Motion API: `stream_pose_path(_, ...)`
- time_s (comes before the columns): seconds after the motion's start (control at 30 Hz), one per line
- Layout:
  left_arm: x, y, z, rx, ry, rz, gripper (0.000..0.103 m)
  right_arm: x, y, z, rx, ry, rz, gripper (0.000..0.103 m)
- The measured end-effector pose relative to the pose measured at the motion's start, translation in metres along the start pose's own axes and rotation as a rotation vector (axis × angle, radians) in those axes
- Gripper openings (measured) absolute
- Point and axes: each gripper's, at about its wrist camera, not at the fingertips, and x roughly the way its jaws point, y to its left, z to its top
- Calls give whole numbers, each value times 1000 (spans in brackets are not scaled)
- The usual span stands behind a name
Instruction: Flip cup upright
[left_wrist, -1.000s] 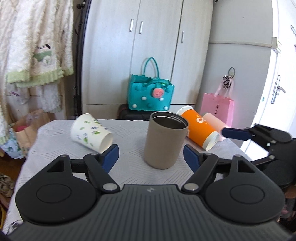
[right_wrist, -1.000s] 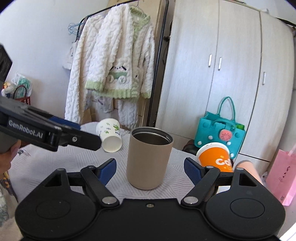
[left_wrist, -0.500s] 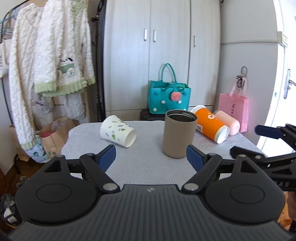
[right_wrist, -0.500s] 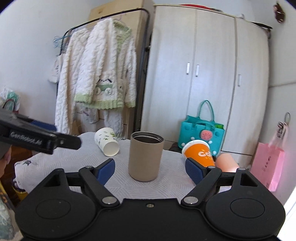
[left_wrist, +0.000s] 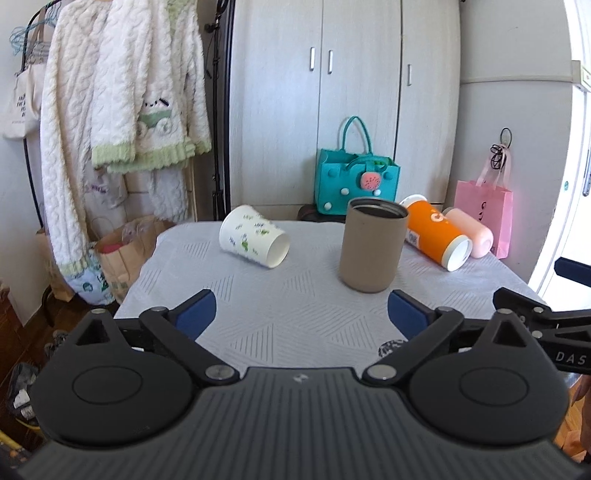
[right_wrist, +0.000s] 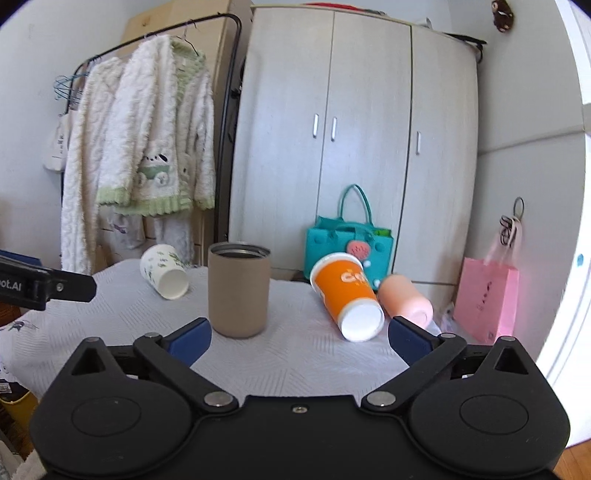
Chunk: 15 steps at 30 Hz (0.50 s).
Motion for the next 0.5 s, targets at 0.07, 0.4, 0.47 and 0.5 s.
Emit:
stream_pose_path(0.07,3,1,-4,-2,14,10,103,3,1,-3,6,15,-14,103)
stream_pose_path(0.4,20,4,-15,3,73,99,103,10,4,-15,21,64,-105,103)
stream_pose_path(0.47,23,5,-15,9,90,127,103,12,3,-15,33,75,-112,103)
stream_pose_path(0.5,24,4,-15,10,92,141,103,13,2,-15,40,80,-115,103)
